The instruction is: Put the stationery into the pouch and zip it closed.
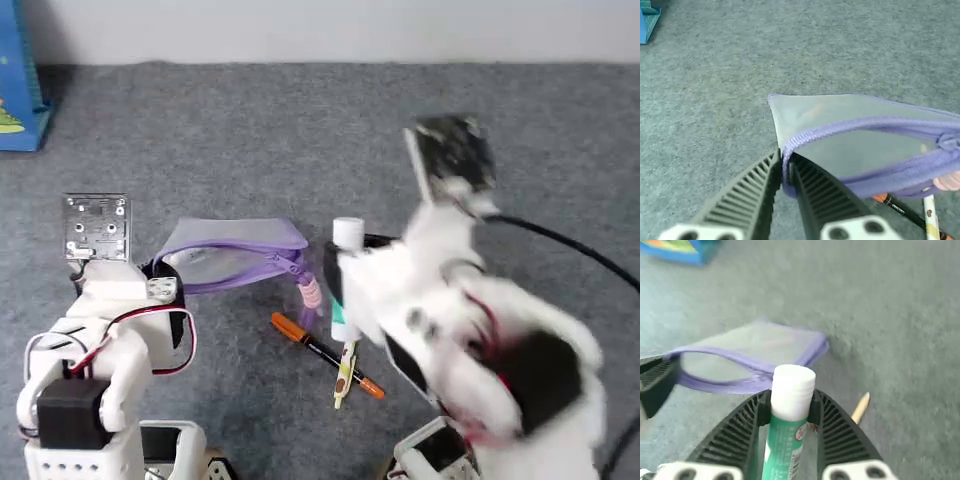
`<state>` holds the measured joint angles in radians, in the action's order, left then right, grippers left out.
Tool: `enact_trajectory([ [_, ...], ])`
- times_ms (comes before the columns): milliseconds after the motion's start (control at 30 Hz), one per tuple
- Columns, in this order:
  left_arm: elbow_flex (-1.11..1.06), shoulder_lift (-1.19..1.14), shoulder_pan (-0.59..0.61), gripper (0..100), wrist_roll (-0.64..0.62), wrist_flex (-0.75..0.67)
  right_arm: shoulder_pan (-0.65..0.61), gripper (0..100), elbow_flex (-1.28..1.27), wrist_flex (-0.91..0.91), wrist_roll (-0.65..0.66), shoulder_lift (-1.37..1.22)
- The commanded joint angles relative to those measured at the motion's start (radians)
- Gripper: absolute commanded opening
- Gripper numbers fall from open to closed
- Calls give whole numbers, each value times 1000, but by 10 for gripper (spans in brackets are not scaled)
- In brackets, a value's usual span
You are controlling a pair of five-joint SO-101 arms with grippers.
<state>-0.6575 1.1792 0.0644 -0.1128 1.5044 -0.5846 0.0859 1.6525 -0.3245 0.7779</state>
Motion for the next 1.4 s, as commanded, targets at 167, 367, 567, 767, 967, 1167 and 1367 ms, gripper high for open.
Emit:
enact_trajectory([
  [167, 54, -2, -8, 12, -14, -29, -10, 8, -393, -343, 155, 344],
  [367, 53, -2, -8, 12, -14, -29, -59, 8, -701, -639, 269, 567],
  [567, 50, -2, -8, 12, -14, -29, -209, 8, -902, -877, 273, 653],
  [767, 48, -2, -8, 12, -14, -28, -259, 8, -1100, -1222, 275, 654],
  [967, 47, -2, -8, 12, -14, -25, -260, 8, -1177, -1468, 275, 653],
  [1167, 31, -2, -8, 12, -14, -29, -259, 8, -1215, -1557, 275, 598],
  [1367, 28, -2, -3, 12, -14, -29, -254, 8, -1215, -1745, 275, 374],
])
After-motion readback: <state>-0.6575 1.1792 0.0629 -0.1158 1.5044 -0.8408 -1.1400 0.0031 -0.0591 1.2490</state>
